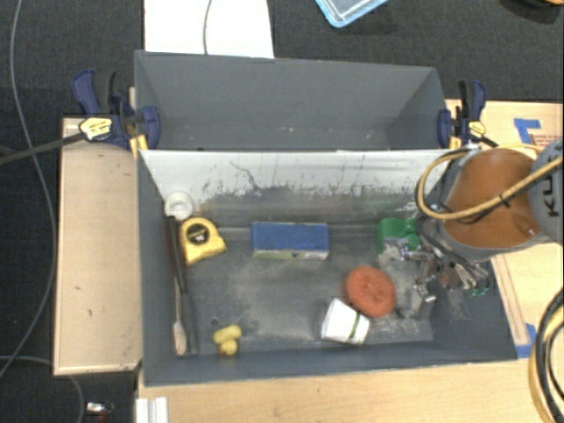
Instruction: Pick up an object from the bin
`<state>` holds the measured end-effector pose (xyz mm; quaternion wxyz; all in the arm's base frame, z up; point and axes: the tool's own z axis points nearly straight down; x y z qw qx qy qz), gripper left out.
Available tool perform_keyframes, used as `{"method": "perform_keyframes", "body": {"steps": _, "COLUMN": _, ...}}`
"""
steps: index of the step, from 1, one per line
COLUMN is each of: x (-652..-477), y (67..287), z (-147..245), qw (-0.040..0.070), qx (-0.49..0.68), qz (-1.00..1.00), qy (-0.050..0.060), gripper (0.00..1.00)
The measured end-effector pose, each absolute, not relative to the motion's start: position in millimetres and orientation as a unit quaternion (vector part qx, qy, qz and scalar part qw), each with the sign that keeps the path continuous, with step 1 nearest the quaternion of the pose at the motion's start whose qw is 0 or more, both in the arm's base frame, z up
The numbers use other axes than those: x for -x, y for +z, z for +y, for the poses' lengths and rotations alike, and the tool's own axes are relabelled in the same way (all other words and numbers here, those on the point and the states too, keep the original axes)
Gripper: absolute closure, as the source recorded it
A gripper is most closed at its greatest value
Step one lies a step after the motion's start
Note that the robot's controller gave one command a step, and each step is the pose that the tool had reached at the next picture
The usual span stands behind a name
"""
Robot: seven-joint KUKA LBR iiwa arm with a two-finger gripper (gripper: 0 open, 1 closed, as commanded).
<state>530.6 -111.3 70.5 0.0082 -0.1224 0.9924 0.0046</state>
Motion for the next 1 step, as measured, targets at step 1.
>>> {"method": "perform_keyframes", "body": {"steps": 1, "x": -533.8, "y": 71.1, "z": -76.0, "qw": 0.008, "qx": 0.127, "qz": 0.992, "qy": 0.005, "gripper": 0.00}}
